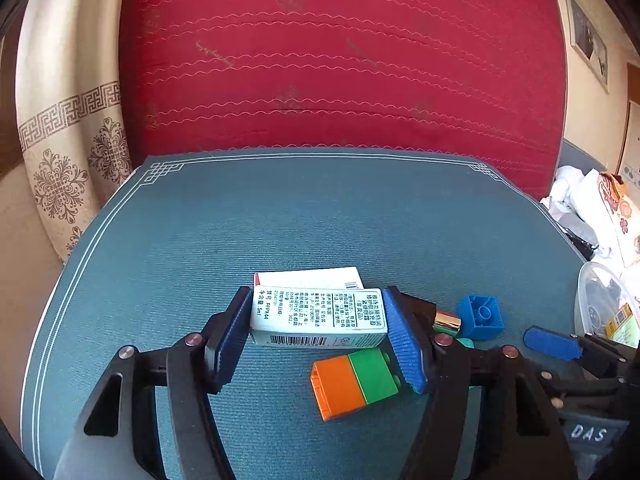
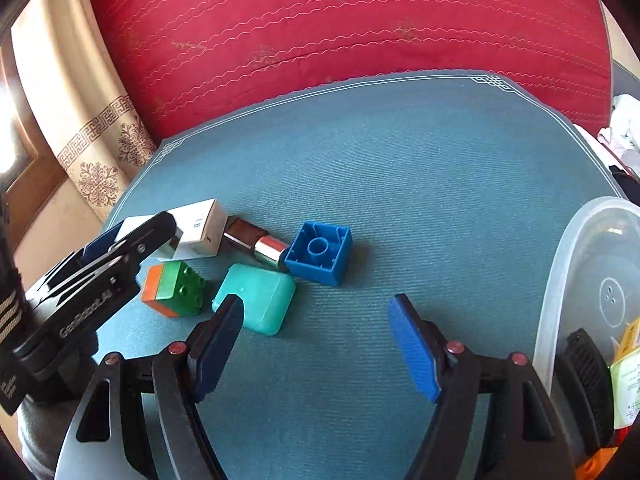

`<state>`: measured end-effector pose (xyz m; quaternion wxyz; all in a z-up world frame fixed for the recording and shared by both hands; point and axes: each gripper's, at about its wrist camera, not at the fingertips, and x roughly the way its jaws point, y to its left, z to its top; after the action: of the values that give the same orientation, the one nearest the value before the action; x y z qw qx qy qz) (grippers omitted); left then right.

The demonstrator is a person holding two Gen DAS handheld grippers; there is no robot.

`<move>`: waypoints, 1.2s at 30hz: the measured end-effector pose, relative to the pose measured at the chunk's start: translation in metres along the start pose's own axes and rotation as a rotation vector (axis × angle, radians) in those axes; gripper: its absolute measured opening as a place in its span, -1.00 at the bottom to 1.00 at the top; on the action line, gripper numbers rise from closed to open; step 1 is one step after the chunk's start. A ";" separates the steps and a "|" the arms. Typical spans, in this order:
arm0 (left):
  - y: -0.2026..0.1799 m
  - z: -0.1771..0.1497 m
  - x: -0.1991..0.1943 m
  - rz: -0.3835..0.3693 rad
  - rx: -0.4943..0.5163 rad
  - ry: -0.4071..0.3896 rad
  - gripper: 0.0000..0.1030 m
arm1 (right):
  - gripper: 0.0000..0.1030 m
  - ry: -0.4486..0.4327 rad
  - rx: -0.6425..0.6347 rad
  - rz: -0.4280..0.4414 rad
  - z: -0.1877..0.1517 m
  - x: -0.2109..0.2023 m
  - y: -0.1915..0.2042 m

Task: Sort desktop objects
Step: 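Grasp the white medicine box with the left tool while the right tool approaches the blue brick, then grasp the blue brick with the right tool while the left tool holds the medicine box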

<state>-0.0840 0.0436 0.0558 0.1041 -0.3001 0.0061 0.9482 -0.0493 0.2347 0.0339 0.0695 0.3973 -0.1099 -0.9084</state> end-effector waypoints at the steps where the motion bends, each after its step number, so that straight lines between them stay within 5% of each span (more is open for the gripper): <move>1: 0.002 0.000 0.000 0.000 -0.007 0.000 0.32 | 0.39 -0.003 0.001 -0.008 0.004 0.003 0.000; 12: 0.015 -0.005 0.002 0.004 -0.067 0.023 0.32 | -0.12 -0.015 -0.054 -0.105 0.023 0.029 0.009; 22: 0.019 -0.006 0.003 -0.009 -0.081 0.021 0.32 | -0.21 -0.018 -0.109 -0.168 0.015 0.035 0.010; 36: 0.023 -0.005 -0.002 -0.031 -0.086 0.008 0.32 | -0.24 -0.082 -0.098 -0.137 0.012 -0.005 0.020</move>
<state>-0.0838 0.0207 0.0519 0.1060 -0.3082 -0.0389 0.9446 -0.0539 0.2182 0.0502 0.0221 0.3625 -0.0404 -0.9308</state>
